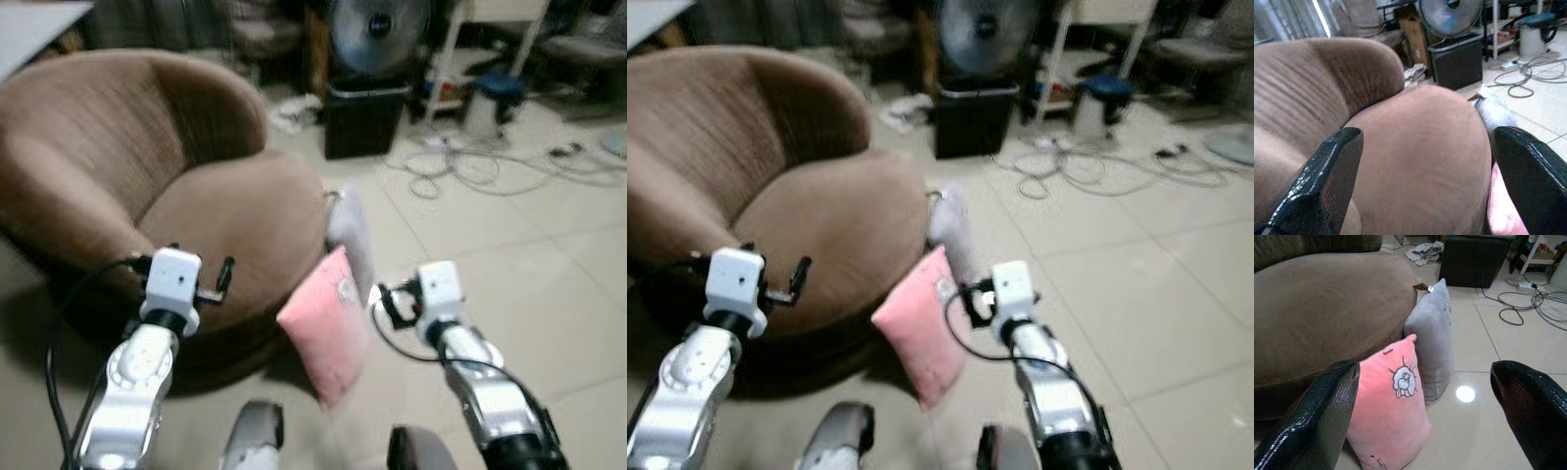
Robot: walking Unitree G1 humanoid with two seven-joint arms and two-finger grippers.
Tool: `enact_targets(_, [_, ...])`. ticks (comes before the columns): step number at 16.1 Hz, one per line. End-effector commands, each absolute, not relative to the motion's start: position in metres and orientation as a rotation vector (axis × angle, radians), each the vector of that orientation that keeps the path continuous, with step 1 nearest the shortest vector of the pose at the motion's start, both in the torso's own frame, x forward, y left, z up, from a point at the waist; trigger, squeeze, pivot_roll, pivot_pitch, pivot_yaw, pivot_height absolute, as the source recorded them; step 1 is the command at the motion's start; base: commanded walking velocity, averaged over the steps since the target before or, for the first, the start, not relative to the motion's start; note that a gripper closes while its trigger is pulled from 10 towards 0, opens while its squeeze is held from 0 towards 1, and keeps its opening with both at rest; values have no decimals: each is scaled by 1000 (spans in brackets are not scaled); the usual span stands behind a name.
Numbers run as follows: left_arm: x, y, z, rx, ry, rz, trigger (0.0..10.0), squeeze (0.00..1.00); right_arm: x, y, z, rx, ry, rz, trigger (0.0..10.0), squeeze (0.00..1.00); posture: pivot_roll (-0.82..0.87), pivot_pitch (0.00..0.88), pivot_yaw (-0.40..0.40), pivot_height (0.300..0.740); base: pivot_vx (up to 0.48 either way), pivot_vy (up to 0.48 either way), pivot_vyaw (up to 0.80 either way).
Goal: Move the pillow to the sofa from floor
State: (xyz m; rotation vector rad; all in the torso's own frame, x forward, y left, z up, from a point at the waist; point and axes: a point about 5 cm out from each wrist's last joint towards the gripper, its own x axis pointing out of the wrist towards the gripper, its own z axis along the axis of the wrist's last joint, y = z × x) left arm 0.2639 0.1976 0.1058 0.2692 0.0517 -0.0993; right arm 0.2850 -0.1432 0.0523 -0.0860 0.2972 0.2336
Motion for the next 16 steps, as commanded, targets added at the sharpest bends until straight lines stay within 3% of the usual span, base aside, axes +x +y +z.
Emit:
enact_targets(1, [267,193,110,263,40,-123,10000,0,287,-152,54,-101,297,207,10000,0,79,0,20,638,322,0,0])
enact_targets(16, [271,193,109,271,45,-138,10000,0,286,-152,52,-97,306,193,10000,0,75,0,25,616,319,0,-28])
